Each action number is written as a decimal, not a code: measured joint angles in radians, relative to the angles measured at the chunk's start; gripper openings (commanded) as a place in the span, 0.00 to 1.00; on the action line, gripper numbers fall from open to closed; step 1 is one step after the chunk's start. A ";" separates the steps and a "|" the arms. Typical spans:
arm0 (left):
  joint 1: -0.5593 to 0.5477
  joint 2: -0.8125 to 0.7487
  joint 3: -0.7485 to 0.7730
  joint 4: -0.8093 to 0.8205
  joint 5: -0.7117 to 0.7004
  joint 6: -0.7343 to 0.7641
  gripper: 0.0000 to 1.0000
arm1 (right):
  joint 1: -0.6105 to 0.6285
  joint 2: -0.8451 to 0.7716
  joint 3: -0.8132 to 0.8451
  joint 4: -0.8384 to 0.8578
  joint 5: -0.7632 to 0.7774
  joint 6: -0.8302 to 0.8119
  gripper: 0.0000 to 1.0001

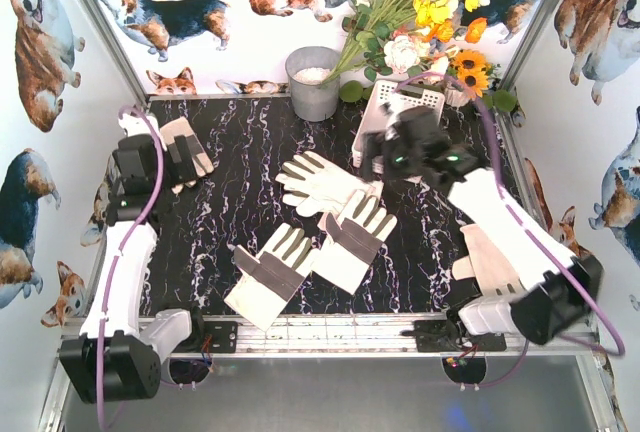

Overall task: Put the gloves into the storage basket
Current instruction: Pick up the glove from the center of the board.

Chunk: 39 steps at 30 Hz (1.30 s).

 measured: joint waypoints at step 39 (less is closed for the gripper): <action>0.000 -0.189 -0.173 0.097 -0.165 0.052 1.00 | 0.267 0.907 0.523 -0.124 0.184 -0.134 0.00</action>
